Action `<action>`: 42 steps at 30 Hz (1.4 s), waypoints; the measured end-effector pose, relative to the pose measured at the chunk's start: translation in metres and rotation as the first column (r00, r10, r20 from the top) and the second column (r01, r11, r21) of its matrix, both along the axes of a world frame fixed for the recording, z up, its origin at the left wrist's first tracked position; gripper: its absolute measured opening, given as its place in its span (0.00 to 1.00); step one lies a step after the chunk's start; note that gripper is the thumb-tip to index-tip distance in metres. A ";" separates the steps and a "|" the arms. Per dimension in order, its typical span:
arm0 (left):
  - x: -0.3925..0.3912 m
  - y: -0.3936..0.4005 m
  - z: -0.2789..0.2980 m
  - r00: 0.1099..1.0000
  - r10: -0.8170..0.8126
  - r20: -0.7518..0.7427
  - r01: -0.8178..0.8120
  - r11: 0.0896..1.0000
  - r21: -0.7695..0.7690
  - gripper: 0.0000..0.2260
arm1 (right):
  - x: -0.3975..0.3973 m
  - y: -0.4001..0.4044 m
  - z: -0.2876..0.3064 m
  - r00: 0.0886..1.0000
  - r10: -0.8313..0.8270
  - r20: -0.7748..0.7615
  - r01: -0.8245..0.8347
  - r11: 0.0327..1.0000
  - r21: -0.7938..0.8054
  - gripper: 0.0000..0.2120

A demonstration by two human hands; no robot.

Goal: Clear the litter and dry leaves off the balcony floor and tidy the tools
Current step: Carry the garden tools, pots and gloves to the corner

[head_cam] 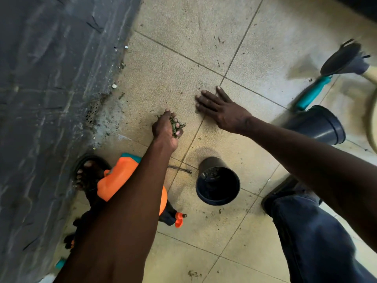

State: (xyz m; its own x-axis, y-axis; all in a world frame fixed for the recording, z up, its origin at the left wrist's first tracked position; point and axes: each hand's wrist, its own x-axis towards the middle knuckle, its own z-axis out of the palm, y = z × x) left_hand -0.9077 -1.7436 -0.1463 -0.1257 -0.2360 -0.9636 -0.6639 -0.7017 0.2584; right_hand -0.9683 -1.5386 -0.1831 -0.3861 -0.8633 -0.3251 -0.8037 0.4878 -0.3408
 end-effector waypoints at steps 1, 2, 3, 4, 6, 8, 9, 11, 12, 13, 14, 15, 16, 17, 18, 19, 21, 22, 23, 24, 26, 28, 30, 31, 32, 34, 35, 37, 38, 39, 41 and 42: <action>0.000 0.003 0.001 1.000 0.000 -0.002 0.000 1.000 0.001 0.13 | -0.001 0.005 0.001 1.000 -0.014 0.019 0.014 1.000 0.012 0.27; 0.000 0.006 0.002 1.000 -0.004 0.000 0.004 1.000 -0.001 0.13 | -0.003 0.010 0.002 0.999 -0.027 0.039 0.026 0.999 0.026 0.27; 0.000 0.009 0.004 1.000 -0.009 0.004 0.009 1.000 0.000 0.12 | -0.005 0.013 0.004 0.998 -0.036 0.054 0.034 0.999 0.038 0.27; -0.001 0.011 0.005 1.000 -0.017 0.006 0.017 1.000 0.004 0.12 | -0.006 0.017 0.005 0.997 -0.047 0.058 0.044 0.998 0.053 0.28; -0.004 0.015 0.008 1.000 -0.029 0.000 0.029 0.999 0.014 0.12 | -0.007 0.021 0.013 0.999 -0.038 0.019 0.037 0.995 0.089 0.33; -0.007 0.020 0.011 0.999 -0.042 -0.011 0.043 0.999 0.015 0.12 | -0.009 0.024 0.021 1.000 0.012 0.008 -0.013 0.993 0.121 0.38; -0.009 0.023 0.013 0.998 -0.053 -0.016 0.053 0.999 0.012 0.12 | -0.009 0.023 0.025 1.000 0.022 -0.005 -0.022 0.992 0.125 0.37; -0.013 0.028 0.017 0.997 -0.071 -0.022 0.071 0.997 0.012 0.12 | -0.004 0.021 0.027 0.997 -0.020 -0.073 0.026 0.996 0.081 0.28; -0.014 0.031 0.020 0.997 -0.080 -0.025 0.080 0.997 0.013 0.12 | -0.002 0.024 0.027 0.992 -0.092 -0.092 0.099 0.992 0.073 0.21; -0.016 0.033 0.023 0.996 -0.088 -0.030 0.088 0.996 0.014 0.12 | -0.001 0.025 0.029 0.969 -0.235 -0.080 0.239 0.970 0.052 0.16; -0.017 0.036 0.027 0.995 -0.095 -0.035 0.096 0.995 0.014 0.11 | 0.000 0.025 0.030 0.885 -0.466 0.001 0.466 0.884 0.017 0.13; -0.017 0.038 0.030 0.994 -0.099 -0.040 0.100 0.995 0.019 0.11 | -0.001 0.024 0.036 0.697 -0.708 0.118 0.715 0.699 -0.030 0.12; -0.018 0.040 0.034 0.994 -0.101 -0.045 0.103 0.994 0.025 0.11 | -0.003 0.022 0.041 0.392 -0.883 0.257 0.915 0.404 -0.007 0.12; -0.019 0.042 0.039 0.993 -0.106 -0.046 0.107 0.994 0.030 0.11 | -0.004 0.022 0.047 0.083 -0.928 0.363 0.994 0.104 0.039 0.13; -0.019 0.043 0.043 0.993 -0.108 -0.043 0.110 0.993 0.031 0.11 | -0.003 0.023 0.053 -0.133 -0.889 0.437 0.991 -0.109 0.079 0.11; -0.018 0.045 0.049 0.993 -0.110 -0.037 0.111 0.993 0.032 0.11 | -0.002 0.026 0.059 -0.262 -0.821 0.508 0.965 -0.240 0.110 0.09; -0.017 0.048 0.060 0.993 -0.114 -0.019 0.115 0.993 0.030 0.11 | 0.006 0.032 0.068 -0.415 -0.679 0.605 0.903 -0.390 0.182 0.07; -0.017 0.051 0.067 0.992 -0.122 -0.006 0.122 0.992 0.027 0.11 | 0.011 0.034 0.073 -0.467 -0.645 0.606 0.877 -0.428 0.220 0.07; -0.017 0.052 0.071 0.992 -0.129 0.003 0.129 0.991 0.025 0.11 | 0.016 0.033 0.077 -0.479 -0.657 0.582 0.870 -0.441 0.219 0.07; -0.018 0.054 0.075 0.991 -0.136 0.010 0.136 0.990 0.024 0.12 | 0.022 0.032 0.079 -0.462 -0.704 0.539 0.883 -0.425 0.201 0.07; -0.017 0.057 0.077 0.988 -0.155 0.016 0.154 0.988 0.026 0.12 | 0.031 0.024 0.084 -0.364 -0.818 0.446 0.931 -0.332 0.151 0.10; -0.020 0.060 0.070 0.985 -0.174 0.010 0.174 0.984 0.024 0.12 | 0.036 0.014 0.077 -0.250 -0.889 0.385 0.968 -0.243 0.067 0.14; -0.024 0.061 0.068 0.984 -0.179 -0.009 0.179 0.983 0.036 0.12 | 0.036 0.007 0.073 -0.136 -0.923 0.359 0.989 -0.149 -0.008 0.11; -0.025 0.060 0.065 0.984 -0.177 -0.022 0.177 0.983 0.048 0.12 | 0.038 0.003 0.065 -0.069 -0.936 0.345 0.995 -0.087 -0.038 0.10; -0.024 0.058 0.058 0.984 -0.177 -0.034 0.178 0.983 0.054 0.12 | 0.044 -0.002 0.048 0.011 -0.944 0.330 0.999 -0.006 -0.052 0.12; -0.023 0.052 0.043 0.983 -0.176 -0.053 0.179 0.981 0.072 0.13 | 0.055 -0.009 0.021 0.210 -0.925 0.316 0.975 0.222 0.003 0.21; -0.022 0.048 0.039 0.983 -0.170 -0.061 0.175 0.982 0.078 0.13 | 0.060 -0.014 0.012 0.294 -0.903 0.313 0.949 0.315 0.019 0.26; -0.022 0.039 0.032 0.985 -0.155 -0.071 0.160 0.985 0.070 0.12 | 0.065 -0.019 0.004 0.441 -0.845 0.303 0.889 0.458 -0.015 0.31; -0.022 0.034 0.029 0.986 -0.146 -0.076 0.152 0.986 0.070 0.12 | 0.066 -0.020 0.001 0.512 -0.810 0.288 0.851 0.524 -0.040 0.32; -0.022 0.028 0.026 0.988 -0.133 -0.082 0.139 0.988 0.072 0.12 | 0.066 -0.020 -0.003 0.590 -0.760 0.272 0.800 0.597 -0.064 0.32; -0.018 0.019 0.021 0.990 -0.112 -0.083 0.117 0.991 0.069 0.12 | 0.065 -0.022 -0.007 0.745 -0.625 0.233 0.659 0.745 -0.108 0.30; -0.016 0.016 0.019 0.992 -0.104 -0.076 0.108 0.992 0.063 0.12 | 0.065 -0.024 -0.011 0.814 -0.542 0.211 0.571 0.812 -0.117 0.29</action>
